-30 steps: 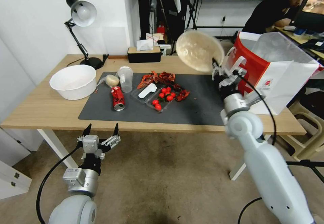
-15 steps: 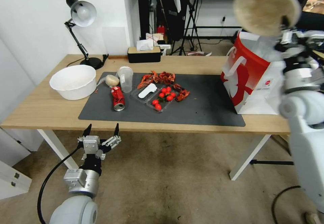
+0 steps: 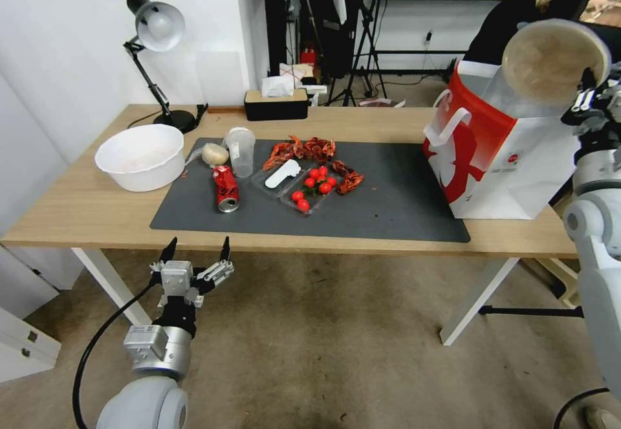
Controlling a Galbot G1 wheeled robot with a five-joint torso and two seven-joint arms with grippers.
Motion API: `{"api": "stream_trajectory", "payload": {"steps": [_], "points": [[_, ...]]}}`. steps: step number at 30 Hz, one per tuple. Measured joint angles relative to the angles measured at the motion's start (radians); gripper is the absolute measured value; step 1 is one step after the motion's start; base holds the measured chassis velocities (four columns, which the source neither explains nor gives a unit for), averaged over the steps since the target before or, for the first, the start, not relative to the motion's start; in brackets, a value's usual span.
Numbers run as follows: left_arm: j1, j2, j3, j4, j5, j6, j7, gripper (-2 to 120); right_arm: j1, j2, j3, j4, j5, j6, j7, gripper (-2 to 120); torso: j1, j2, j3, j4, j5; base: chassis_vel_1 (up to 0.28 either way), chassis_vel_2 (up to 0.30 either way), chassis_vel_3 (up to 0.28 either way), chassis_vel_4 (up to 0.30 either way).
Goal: Pick up the trash from the table and place it into the takeout bag.
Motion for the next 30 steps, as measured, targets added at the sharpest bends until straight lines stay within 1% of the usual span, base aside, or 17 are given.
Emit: {"api": "stream_trajectory", "payload": {"steps": [2,3,4,8,9,10,12,13,15,17,18,21,22,25,26,29,30], "points": [[0.001,0.002,-0.002,-0.001,-0.001,-0.002,0.0,100,0.007,0.004,-0.009,0.0,0.006,-0.008,0.014,39,0.0,0.0,0.0,0.0,-0.0001,0.0,0.0,0.0,0.0],[0.0,0.003,-0.002,-0.001,-0.002,-0.003,0.0,100,0.012,0.003,-0.011,0.003,0.031,-0.002,0.017,47,0.0,0.0,0.0,-0.0002,0.0,0.0,0.0,0.0,0.0],[0.0,0.003,-0.002,-0.001,-0.002,-0.003,0.0,100,0.012,0.003,-0.011,0.003,0.031,-0.002,0.017,47,0.0,0.0,0.0,-0.0002,0.0,0.0,0.0,0.0,0.0],[-0.001,0.005,-0.003,-0.001,-0.005,-0.003,0.0,100,0.017,-0.009,-0.013,0.042,0.192,0.036,-0.015,67,0.0,0.0,0.0,-0.0002,-0.0002,0.0,0.0,0.0,0.0],[-0.001,0.005,-0.003,-0.001,-0.005,-0.003,0.0,100,0.017,-0.009,-0.013,0.042,0.192,0.036,-0.015,67,0.0,0.0,0.0,-0.0002,-0.0002,0.0,0.0,0.0,0.0],[-0.002,0.006,-0.003,-0.001,-0.005,-0.003,0.0,100,0.015,-0.012,-0.013,0.055,0.241,0.044,-0.027,70,0.0,0.0,0.0,0.0,-0.0002,0.0,0.0,0.0,0.0],[-0.003,0.006,-0.002,-0.001,-0.006,-0.003,0.0,100,-0.002,-0.019,-0.021,0.111,0.382,0.085,-0.075,80,0.0,0.0,0.0,-0.0002,-0.0003,0.0,0.0,0.0,0.0],[-0.003,0.006,-0.002,-0.001,-0.006,-0.003,0.0,100,-0.002,-0.019,-0.021,0.111,0.382,0.085,-0.075,80,0.0,0.0,0.0,-0.0002,-0.0003,0.0,0.0,0.0,0.0],[-0.003,0.007,-0.002,0.002,-0.006,-0.003,0.0,100,-0.028,-0.019,-0.035,0.163,0.444,0.123,-0.128,91,0.0,0.0,0.0,-0.0001,-0.0003,0.0,0.0,0.0,0.0],[-0.005,0.007,-0.001,0.003,-0.006,-0.003,0.0,100,-0.066,-0.013,-0.054,0.21,0.458,0.155,-0.184,97,0.0,0.0,0.0,-0.0002,-0.0003,0.0,0.0,0.0,0.0],[-0.005,0.007,-0.001,0.003,-0.006,-0.003,0.0,100,-0.066,-0.013,-0.054,0.21,0.458,0.155,-0.184,97,0.0,0.0,0.0,-0.0002,-0.0003,0.0,0.0,0.0,0.0],[-0.007,0.008,-0.001,0.006,-0.007,-0.003,0.0,100,-0.139,0.008,-0.081,0.279,0.442,0.173,-0.237,100,0.0,0.0,0.0,0.0001,-0.0004,0.0,0.0,0.0,0.0],[-0.007,0.008,-0.001,0.006,-0.007,-0.003,0.0,100,-0.139,0.008,-0.081,0.279,0.442,0.173,-0.237,100,0.0,0.0,0.0,0.0001,-0.0004,0.0,0.0,0.0,0.0],[-0.009,0.01,-0.001,0.009,-0.008,-0.003,0.0,100,-0.249,0.039,-0.11,0.334,0.343,0.184,-0.269,100,0.0,0.0,0.0,-0.0002,-0.0001,0.0,0.0,0.0,0.0],[-0.009,0.01,-0.001,0.009,-0.008,-0.003,0.0,100,-0.249,0.039,-0.11,0.334,0.343,0.184,-0.269,100,0.0,0.0,0.0,-0.0002,-0.0001,0.0,0.0,0.0,0.0],[-0.013,0.011,-0.001,0.016,-0.01,-0.003,0.0,100,-0.352,0.069,-0.127,0.366,0.241,0.213,-0.286,100,0.0,0.0,0.0,-0.0002,-0.0001,0.0,0.0,0.0,0.0],[-0.013,0.011,-0.001,0.016,-0.01,-0.003,0.0,100,-0.352,0.069,-0.127,0.366,0.241,0.213,-0.286,100,0.0,0.0,0.0,-0.0002,-0.0001,0.0,0.0,0.0,0.0]]}}
